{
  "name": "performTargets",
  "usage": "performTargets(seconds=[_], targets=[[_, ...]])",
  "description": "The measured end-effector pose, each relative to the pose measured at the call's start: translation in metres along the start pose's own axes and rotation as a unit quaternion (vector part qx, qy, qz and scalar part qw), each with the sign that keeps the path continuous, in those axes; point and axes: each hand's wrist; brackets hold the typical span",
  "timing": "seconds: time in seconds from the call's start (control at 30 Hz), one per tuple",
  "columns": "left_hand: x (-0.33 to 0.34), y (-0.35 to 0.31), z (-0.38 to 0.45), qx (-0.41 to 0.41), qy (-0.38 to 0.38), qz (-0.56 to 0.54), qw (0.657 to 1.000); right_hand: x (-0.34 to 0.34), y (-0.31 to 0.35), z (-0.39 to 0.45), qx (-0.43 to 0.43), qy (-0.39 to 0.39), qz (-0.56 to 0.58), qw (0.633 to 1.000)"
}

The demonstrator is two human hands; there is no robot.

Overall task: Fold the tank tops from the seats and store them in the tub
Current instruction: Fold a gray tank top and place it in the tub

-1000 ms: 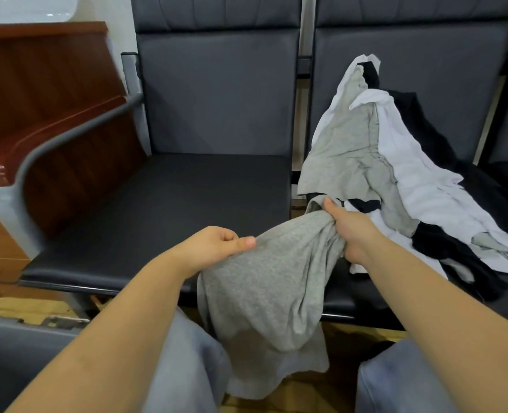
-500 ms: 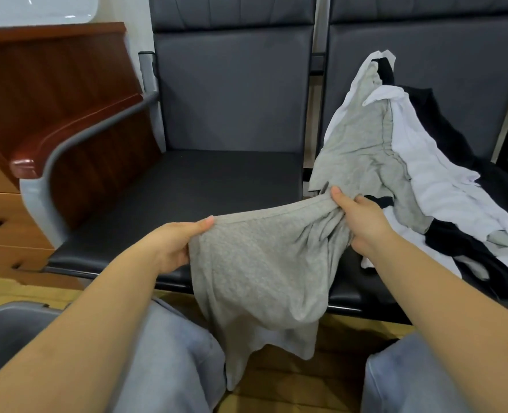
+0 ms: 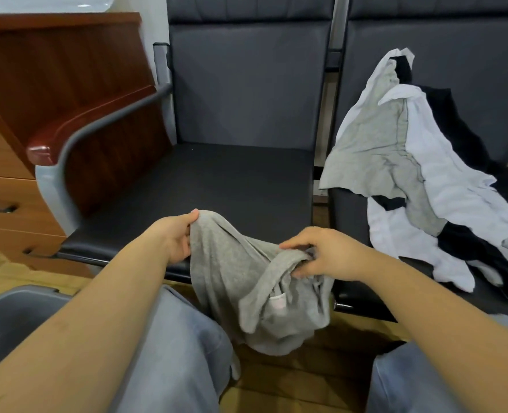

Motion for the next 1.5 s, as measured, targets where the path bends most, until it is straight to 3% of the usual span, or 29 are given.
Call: performTargets(seconds=[0.17,0.33,0.43,0.5,0.57,0.7,0.77,0.83,0.9,1.0,1.07,1.23,1.37,1.5], targets=[[-0.004,-0.003,-0.002,0.006,-0.021,-0.007,1.000,-0.022,-0.020,-0.021,0.120,0.064,-0.008,0.991],[-0.009,-0.004,-0.002,0.022,-0.039,0.000,0.999,-0.036,-0.038,-0.029,0.225,0.008,-0.022,0.974],[-0.009,-0.005,0.002,0.014,-0.108,0.092,0.990,-0.040,-0.046,-0.034,0.267,-0.031,-0.036,0.962],[-0.007,-0.004,-0.002,0.003,-0.154,0.253,0.955,-0.037,-0.054,-0.040,0.267,-0.057,0.105,0.956],[-0.001,-0.001,-0.007,0.034,-0.139,0.370,0.918,-0.032,-0.057,-0.049,0.240,-0.061,0.230,0.941],[0.008,0.003,-0.018,0.049,-0.116,0.479,0.869,-0.025,-0.052,-0.066,0.149,-0.103,0.274,0.944],[0.007,0.004,-0.023,0.055,-0.114,0.485,0.865,-0.024,-0.049,-0.074,0.131,-0.131,0.264,0.947],[0.006,0.005,-0.030,0.060,-0.103,0.490,0.863,-0.023,-0.045,-0.083,0.130,-0.107,0.225,0.960],[0.007,0.003,-0.038,0.066,-0.084,0.482,0.869,-0.025,-0.038,-0.093,0.142,-0.056,0.186,0.971],[0.004,-0.005,-0.056,0.060,-0.020,0.362,0.930,-0.035,-0.018,-0.112,0.180,0.007,0.145,0.973],[-0.001,-0.013,-0.067,0.091,0.031,0.288,0.953,-0.047,-0.002,-0.125,0.185,0.009,0.142,0.972],[-0.005,-0.039,-0.101,0.224,0.018,0.197,0.954,-0.082,0.043,-0.164,0.076,-0.103,0.206,0.970],[0.004,-0.070,-0.129,0.281,-0.024,0.071,0.957,-0.100,0.068,-0.190,-0.041,-0.242,0.351,0.904],[-0.003,-0.092,-0.142,0.314,0.000,-0.029,0.949,-0.109,0.074,-0.202,-0.066,-0.367,0.328,0.868]])
Point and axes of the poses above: each hand's wrist, its own z-axis towards the middle knuckle, its own x-axis out of the palm, y = z × x, and after that the axes turned 15 degrees about y, right-handed
